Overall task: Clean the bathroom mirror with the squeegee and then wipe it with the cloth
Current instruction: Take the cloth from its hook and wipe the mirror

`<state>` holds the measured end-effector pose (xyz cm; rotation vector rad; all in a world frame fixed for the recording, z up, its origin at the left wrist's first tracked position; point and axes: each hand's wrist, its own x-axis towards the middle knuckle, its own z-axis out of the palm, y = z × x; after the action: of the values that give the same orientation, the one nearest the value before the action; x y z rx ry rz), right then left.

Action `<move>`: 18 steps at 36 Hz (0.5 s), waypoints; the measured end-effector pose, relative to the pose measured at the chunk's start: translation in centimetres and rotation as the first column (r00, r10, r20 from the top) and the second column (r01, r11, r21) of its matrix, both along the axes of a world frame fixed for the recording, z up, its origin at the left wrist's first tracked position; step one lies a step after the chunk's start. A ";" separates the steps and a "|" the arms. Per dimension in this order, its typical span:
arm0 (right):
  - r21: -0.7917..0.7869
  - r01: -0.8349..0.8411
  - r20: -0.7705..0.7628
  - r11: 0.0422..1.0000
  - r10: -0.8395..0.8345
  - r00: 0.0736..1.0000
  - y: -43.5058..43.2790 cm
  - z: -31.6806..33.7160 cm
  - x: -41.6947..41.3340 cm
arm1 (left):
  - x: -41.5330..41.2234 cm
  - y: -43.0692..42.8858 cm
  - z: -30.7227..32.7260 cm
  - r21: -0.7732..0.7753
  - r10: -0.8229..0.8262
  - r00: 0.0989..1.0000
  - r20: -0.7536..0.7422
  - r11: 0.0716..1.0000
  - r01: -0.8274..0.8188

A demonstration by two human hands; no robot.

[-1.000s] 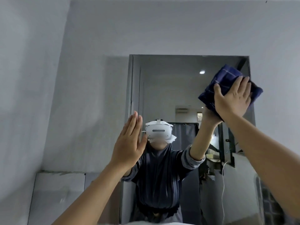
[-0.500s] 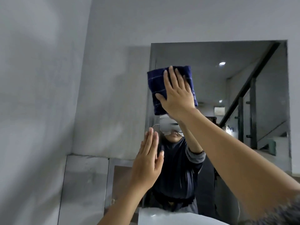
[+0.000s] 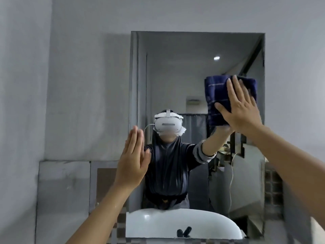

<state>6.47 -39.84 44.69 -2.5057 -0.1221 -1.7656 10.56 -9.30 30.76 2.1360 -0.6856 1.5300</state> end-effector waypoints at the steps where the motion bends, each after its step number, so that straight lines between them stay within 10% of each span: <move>1: 0.111 -0.007 0.022 0.994 0.004 1.000 -0.4 -0.7 0.1 | 0.0 0.0 0.0 -0.001 0.000 1.000 -0.005 1.000 0.000; 10: 0.715 -0.139 0.167 0.685 0.025 0.986 5.1 -5.8 1.3 | -0.5 0.0 -1.2 -0.041 -0.071 0.996 -0.053 0.997 0.069; 18: 0.645 -0.147 0.153 0.750 0.062 0.986 14.6 -7.2 2.1 | -1.6 1.4 -4.8 -0.063 -0.104 0.986 -0.133 0.993 0.097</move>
<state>8.54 -25.20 37.47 -1.8441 0.2997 -1.5509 8.99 -7.91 26.00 2.1079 -0.6838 1.3220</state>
